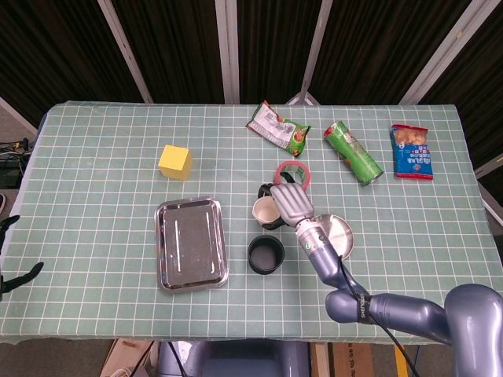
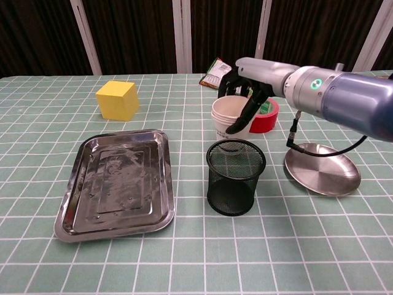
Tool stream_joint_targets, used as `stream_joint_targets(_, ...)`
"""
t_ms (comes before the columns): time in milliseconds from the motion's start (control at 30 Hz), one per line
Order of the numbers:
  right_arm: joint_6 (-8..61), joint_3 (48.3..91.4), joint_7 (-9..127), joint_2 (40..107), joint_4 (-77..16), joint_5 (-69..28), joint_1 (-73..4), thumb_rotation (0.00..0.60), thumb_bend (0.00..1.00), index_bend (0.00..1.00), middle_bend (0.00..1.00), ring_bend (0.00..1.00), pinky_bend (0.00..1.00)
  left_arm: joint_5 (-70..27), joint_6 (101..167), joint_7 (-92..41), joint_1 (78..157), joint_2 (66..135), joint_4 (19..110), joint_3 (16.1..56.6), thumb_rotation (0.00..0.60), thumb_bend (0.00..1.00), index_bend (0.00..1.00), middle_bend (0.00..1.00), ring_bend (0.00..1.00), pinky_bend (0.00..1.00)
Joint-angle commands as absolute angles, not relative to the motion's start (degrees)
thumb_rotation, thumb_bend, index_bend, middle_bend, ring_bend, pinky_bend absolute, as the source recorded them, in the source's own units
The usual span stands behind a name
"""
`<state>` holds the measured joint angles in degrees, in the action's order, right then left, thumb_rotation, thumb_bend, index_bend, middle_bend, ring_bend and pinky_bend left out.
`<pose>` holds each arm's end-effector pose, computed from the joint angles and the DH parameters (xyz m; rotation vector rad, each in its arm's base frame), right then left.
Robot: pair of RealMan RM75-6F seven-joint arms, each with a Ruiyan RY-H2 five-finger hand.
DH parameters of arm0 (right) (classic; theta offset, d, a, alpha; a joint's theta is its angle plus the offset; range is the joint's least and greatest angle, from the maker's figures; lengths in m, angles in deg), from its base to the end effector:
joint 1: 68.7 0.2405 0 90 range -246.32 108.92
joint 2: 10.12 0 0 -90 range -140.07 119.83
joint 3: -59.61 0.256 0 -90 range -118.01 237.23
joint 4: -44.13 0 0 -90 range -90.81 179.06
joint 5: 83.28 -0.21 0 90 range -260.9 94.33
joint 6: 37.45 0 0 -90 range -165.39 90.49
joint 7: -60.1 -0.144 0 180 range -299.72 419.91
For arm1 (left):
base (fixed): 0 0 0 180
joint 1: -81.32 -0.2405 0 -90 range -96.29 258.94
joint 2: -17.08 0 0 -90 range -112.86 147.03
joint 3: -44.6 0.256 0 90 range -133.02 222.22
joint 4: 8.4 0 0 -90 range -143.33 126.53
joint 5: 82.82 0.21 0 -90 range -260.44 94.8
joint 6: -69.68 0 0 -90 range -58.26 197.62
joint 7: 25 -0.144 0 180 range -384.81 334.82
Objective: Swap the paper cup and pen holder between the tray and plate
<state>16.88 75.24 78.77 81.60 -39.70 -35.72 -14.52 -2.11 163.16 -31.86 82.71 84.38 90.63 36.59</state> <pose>-0.0803 -0.3840 -0.0204 1.7705 -1.1227 1.0505 -0.2937 0.1758 0.1693 -1.1264 -0.8540 -0.9740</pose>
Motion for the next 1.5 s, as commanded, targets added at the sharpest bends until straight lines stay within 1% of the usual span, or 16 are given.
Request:
stream_joint_targets(33, 17.7, 75.5, 78.9, 78.8, -42.1, -35.4, -15.7, 0.600, 0.06, 0.46, 0.44, 0.50, 0.11, -2.2, 163.2, -31.8, 82.7, 84.4, 90.6, 36.5, 0.600, 0.07, 0.20, 0.00, 0.00, 0.01)
stream_joint_targets(167, 18.3, 75.3, 77.7, 73.7, -45.9, -35.3, -18.2, 0.600, 0.06, 0.46, 0.44, 0.50, 0.11, -2.0, 163.0, -31.9, 82.7, 84.4, 90.6, 36.6, 0.600, 0.07, 0.20, 0.00, 0.00, 0.01)
stream_joint_targets(200, 18.9, 74.2, 76.7, 69.7, -48.2, -34.8, -20.7, 0.600, 0.06, 0.46, 0.44, 0.50, 0.11, -1.6, 163.0, -32.1, 82.8, 84.5, 90.8, 36.9, 0.600, 0.07, 0.20, 0.00, 0.00, 0.01)
stream_joint_targets(267, 18.6, 73.3, 75.2, 66.7, -50.7, -33.1, -22.4, 0.600, 0.06, 0.46, 0.44, 0.50, 0.11, -1.4, 163.1, -32.4, 82.8, 84.6, 90.9, 37.0, 0.600, 0.07, 0.20, 0.00, 0.00, 0.01)
stream_joint_targets(500, 18.2, 71.2, 72.0, 62.4, -53.1, -29.9, -25.7, 0.600, 0.06, 0.46, 0.44, 0.50, 0.11, -1.0, 163.3, -32.8, 82.7, 84.8, 91.1, 37.2, 0.600, 0.07, 0.20, 0.00, 0.00, 0.01)
stream_joint_targets(700, 17.8, 69.8, 69.3, 61.0, -53.2, -27.4, -27.8, 0.600, 0.06, 0.46, 0.44, 0.50, 0.11, -0.7, 163.7, -32.9, 82.6, 85.0, 91.2, 37.2, 0.600, 0.07, 0.20, 0.00, 0.00, 0.01)
stream_joint_targets(1033, 16.3, 68.4, 66.3, 63.2, -48.5, -24.6, -29.2, 0.600, 0.06, 0.46, 0.44, 0.50, 0.11, -0.4, 164.0, -33.7, 82.6, 85.2, 91.1, 37.2, 0.600, 0.07, 0.20, 0.00, 0.00, 0.01)
stream_joint_targets(1200, 15.7, 68.0, 65.1, 63.4, -46.8, -23.7, -29.8, 0.600, 0.06, 0.45, 0.44, 0.47, 0.09, -0.4, 164.0, -34.1, 82.5, 85.3, 91.2, 37.2, 0.600, 0.07, 0.20, 0.00, 0.00, 0.01)
stream_joint_targets(1233, 15.3, 67.9, 64.7, 63.2, -46.7, -23.5, -30.0, 0.600, 0.06, 0.43, 0.43, 0.44, 0.07, -0.3, 164.0, -34.2, 82.6, 85.3, 91.1, 37.3, 0.600, 0.07, 0.20, 0.00, 0.00, 0.01)
stream_joint_targets(1300, 14.1, 67.6, 64.1, 62.6, -46.8, -23.2, -30.0, 0.600, 0.06, 0.35, 0.39, 0.39, 0.04, -0.2, 163.9, -34.3, 82.6, 85.5, 91.1, 37.4, 0.600, 0.07, 0.20, 0.00, 0.00, 0.01)
stream_joint_targets(1367, 12.6, 67.2, 63.5, 61.6, -47.3, -22.7, -30.0, 0.600, 0.06, 0.24, 0.29, 0.31, 0.02, -0.1, 163.8, -34.6, 82.7, 85.6, 91.1, 37.4, 0.600, 0.07, 0.20, 0.00, 0.00, 0.01)
stream_joint_targets(1400, 11.8, 67.0, 63.3, 61.1, -47.5, -22.5, -29.9, 0.600, 0.06, 0.20, 0.27, 0.29, 0.02, -0.1, 163.8, -34.7, 82.7, 85.6, 91.2, 37.5, 0.600, 0.07, 0.20, 0.00, 0.00, 0.01)
stream_joint_targets(1467, 10.1, 66.8, 62.0, 60.4, -48.1, -22.0, -29.8, 0.600, 0.05, 0.09, 0.20, 0.22, 0.01, -0.1, 163.8, -34.9, 82.7, 85.7, 91.1, 37.5, 0.600, 0.07, 0.20, 0.00, 0.00, 0.01)
stream_joint_targets(1500, 9.5, 66.8, 61.4, 60.0, -48.3, -21.7, -29.8, 0.600, 0.04, 0.06, 0.18, 0.20, 0.00, -0.1, 163.8, -35.0, 82.7, 85.8, 91.1, 37.5, 0.600, 0.07, 0.20, 0.00, 0.00, 0.01)
